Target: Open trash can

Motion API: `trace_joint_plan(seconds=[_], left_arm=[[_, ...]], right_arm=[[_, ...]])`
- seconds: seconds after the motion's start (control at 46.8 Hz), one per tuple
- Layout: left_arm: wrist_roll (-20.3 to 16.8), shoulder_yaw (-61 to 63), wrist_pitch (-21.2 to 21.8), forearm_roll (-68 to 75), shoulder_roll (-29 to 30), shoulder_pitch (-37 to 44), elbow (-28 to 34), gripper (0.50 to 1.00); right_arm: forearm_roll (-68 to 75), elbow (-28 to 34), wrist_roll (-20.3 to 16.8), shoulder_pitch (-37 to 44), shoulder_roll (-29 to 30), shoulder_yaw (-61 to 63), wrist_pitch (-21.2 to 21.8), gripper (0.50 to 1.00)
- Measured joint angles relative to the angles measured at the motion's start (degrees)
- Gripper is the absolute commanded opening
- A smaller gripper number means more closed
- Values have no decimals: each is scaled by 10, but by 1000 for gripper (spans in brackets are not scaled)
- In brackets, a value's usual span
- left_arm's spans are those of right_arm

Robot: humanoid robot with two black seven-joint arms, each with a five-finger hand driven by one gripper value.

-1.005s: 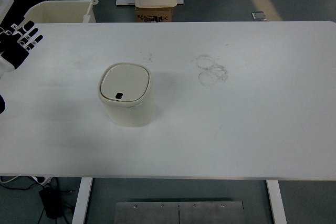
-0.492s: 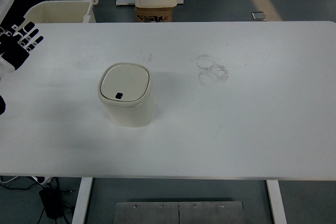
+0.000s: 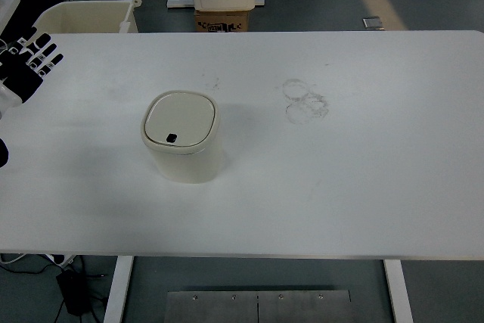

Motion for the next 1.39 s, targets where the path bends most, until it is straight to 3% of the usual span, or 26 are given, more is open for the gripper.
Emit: trace_joint_plan(seconds=[1.133, 1.39], left_arm=[[0, 0, -1, 0, -10, 9, -1, 1000], [8, 3, 45, 2, -10, -5, -7, 1000]], right_arm=[[0, 0, 0, 0, 0, -1, 0, 991], [0, 0, 0, 0, 0, -1, 0, 991]])
